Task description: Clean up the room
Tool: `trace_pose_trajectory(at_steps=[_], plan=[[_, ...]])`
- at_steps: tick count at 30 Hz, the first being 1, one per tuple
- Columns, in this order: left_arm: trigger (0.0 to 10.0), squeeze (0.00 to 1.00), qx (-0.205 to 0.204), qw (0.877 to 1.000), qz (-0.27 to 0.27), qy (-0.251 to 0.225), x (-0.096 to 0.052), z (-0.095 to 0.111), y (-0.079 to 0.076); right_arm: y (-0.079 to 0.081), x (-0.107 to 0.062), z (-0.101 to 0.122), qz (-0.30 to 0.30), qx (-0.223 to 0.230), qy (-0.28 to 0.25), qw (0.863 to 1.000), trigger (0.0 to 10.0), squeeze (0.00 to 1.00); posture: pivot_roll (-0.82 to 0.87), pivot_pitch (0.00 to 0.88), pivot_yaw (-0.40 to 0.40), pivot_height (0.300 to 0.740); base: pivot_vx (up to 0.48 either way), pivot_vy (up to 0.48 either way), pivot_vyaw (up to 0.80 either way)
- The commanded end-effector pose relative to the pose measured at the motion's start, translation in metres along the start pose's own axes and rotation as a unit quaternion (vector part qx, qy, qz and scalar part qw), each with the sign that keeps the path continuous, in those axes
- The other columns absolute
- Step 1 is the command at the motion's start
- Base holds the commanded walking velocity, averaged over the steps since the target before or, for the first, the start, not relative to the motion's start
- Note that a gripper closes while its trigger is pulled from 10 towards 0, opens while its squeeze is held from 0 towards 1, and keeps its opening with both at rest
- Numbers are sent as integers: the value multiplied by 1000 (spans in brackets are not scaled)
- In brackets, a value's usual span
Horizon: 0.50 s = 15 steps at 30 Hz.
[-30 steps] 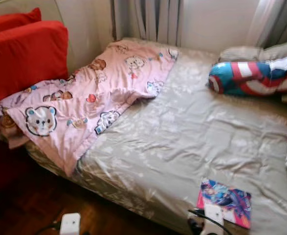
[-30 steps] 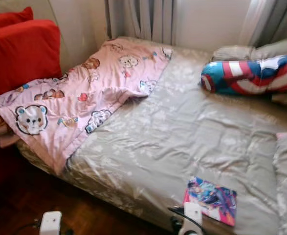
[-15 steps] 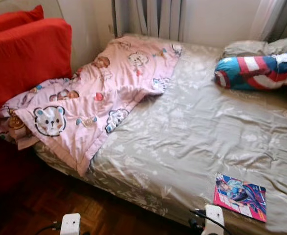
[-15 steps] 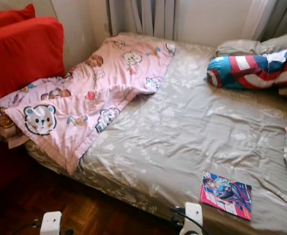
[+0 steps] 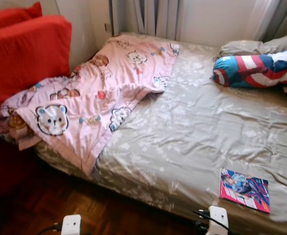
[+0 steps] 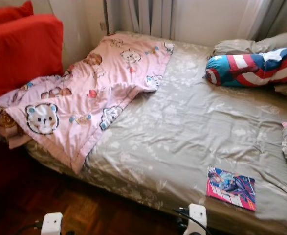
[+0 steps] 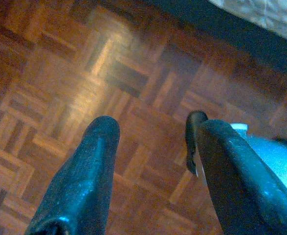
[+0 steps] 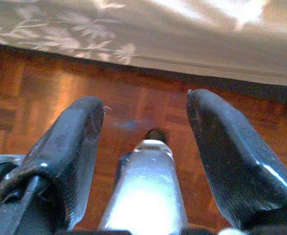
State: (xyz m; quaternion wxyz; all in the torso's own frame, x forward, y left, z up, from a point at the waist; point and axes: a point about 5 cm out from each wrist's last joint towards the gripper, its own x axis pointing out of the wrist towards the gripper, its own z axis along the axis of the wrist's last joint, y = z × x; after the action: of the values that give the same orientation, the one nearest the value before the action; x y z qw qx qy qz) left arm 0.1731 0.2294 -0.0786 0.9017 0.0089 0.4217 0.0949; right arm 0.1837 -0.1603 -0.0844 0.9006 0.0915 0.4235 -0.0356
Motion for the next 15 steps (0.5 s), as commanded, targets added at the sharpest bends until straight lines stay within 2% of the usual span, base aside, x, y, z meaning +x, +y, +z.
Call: trace_pose_trajectory(at_steps=[1, 15], plan=[[10000, 0, -8, 1000, 2, 16, -3, -11, -1, -8, -1, -1, -10, -1, 4, 1000, 10000, 0, 48, 136, -10, 740, 0, 345, 0], [10000, 0, -8, 1000, 2, 16, -3, -11, -1, -6, -1, 0, -8, 1, 2, 1000, 10000, 0, 47, 138, -8, 740, 0, 337, 0]])
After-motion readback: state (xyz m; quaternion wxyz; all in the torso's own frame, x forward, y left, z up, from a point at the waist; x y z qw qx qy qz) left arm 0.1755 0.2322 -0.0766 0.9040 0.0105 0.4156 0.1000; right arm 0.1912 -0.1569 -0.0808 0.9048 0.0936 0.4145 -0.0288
